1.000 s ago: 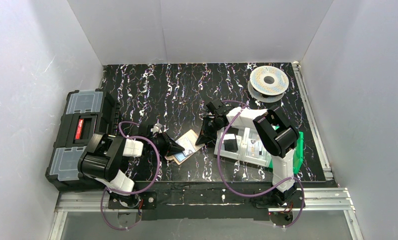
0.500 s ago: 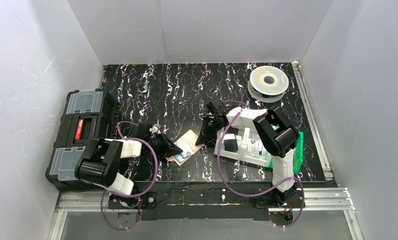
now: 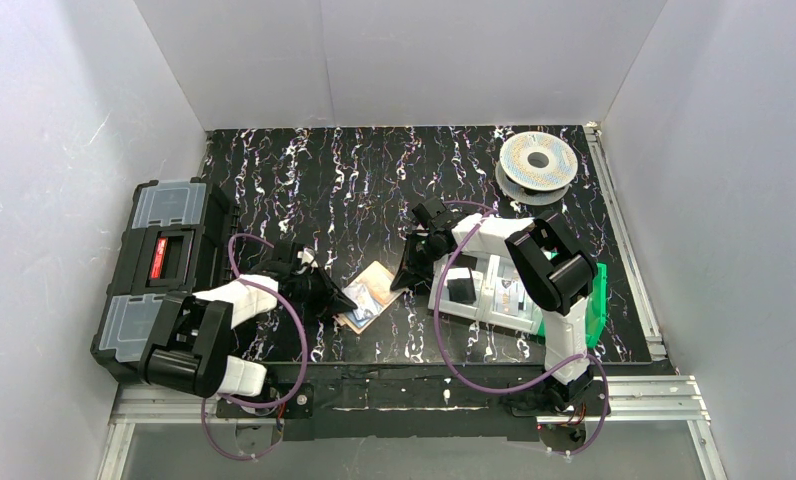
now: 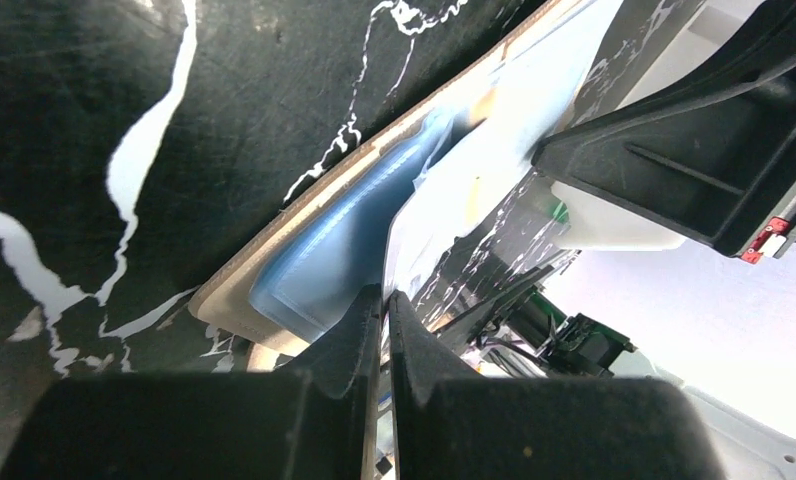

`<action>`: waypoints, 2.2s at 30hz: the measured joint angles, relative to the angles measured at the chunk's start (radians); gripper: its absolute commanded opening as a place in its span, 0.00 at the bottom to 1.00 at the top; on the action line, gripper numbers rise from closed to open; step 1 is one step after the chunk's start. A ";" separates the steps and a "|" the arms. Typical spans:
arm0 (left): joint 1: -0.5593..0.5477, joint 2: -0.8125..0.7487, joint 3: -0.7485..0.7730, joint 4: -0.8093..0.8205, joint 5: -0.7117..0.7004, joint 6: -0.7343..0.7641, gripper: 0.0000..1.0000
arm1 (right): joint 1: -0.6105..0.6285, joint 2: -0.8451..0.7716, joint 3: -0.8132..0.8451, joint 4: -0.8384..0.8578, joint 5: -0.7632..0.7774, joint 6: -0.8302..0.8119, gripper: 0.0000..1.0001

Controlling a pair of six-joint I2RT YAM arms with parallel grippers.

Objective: Take the credit cards out of the card holder
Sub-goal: Remove the credit card from the card holder.

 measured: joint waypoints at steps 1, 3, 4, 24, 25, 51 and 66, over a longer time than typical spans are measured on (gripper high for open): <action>0.000 -0.003 0.002 -0.010 -0.005 0.005 0.04 | 0.000 0.000 0.000 0.000 0.000 0.000 0.01; 0.001 -0.007 0.006 -0.028 -0.013 0.013 0.08 | 0.000 0.000 0.000 0.000 0.000 0.000 0.01; 0.001 -0.008 0.007 -0.034 -0.017 0.016 0.10 | 0.000 0.000 0.000 0.000 0.000 0.000 0.01; 0.010 -0.018 -0.007 -0.010 -0.017 -0.006 0.03 | 0.000 0.010 0.013 -0.016 -0.004 -0.005 0.01; 0.011 -0.016 -0.008 -0.007 -0.016 -0.008 0.03 | 0.000 0.010 0.013 -0.017 -0.004 -0.005 0.01; 0.030 -0.168 0.032 -0.201 -0.194 0.084 0.15 | 0.003 0.027 0.023 -0.015 -0.021 -0.006 0.01; 0.037 -0.157 0.020 -0.169 -0.188 0.086 0.24 | 0.003 0.031 0.024 -0.016 -0.027 -0.006 0.01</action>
